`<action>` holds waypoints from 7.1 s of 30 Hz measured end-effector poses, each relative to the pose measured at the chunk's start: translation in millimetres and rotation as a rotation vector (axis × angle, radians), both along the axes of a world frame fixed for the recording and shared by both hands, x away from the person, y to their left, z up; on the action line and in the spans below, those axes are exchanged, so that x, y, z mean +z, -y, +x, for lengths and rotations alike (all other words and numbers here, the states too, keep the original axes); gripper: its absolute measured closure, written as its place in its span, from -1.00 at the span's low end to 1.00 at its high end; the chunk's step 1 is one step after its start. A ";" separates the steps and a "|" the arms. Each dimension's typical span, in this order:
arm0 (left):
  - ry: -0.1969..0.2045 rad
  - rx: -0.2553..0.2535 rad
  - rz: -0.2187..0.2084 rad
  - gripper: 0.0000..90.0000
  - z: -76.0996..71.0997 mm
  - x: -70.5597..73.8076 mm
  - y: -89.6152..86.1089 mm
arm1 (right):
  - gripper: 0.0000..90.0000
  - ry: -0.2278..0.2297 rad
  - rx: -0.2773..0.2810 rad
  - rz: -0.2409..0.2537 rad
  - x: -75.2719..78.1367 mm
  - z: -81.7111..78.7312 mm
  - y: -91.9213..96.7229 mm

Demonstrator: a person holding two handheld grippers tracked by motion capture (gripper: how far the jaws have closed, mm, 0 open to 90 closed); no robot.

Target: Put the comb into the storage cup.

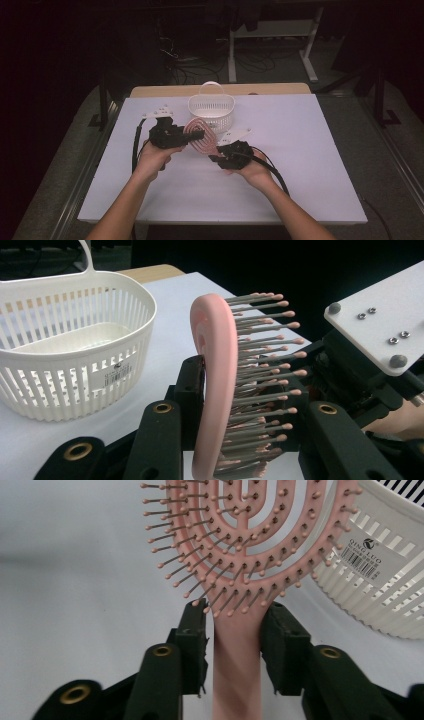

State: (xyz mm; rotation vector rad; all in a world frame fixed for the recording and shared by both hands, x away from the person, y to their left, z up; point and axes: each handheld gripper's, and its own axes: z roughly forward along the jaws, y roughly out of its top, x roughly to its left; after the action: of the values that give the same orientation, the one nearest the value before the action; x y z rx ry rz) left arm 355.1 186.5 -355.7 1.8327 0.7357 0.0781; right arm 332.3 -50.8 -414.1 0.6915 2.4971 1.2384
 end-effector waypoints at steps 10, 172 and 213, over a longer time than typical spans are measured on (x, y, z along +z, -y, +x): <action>0.017 0.019 -0.011 0.44 -0.2 3.8 -6.4 | -0.16 -0.049 -0.023 0.059 2.1 4.5 7.9; 0.072 0.239 -0.097 0.46 135.8 15.7 3.8 | -1.00 -0.101 -0.235 0.135 -45.3 -52.4 135.0; 0.013 0.319 -0.001 0.28 151.3 -16.8 -17.3 | -1.00 -0.101 -0.222 0.122 -46.1 -53.4 133.3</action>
State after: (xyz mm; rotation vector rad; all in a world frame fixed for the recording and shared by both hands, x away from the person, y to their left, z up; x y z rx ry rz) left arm 506.4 203.8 -372.5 1.6981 1.0139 0.2964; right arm 278.9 -184.1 -460.2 1.0550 2.3572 1.3096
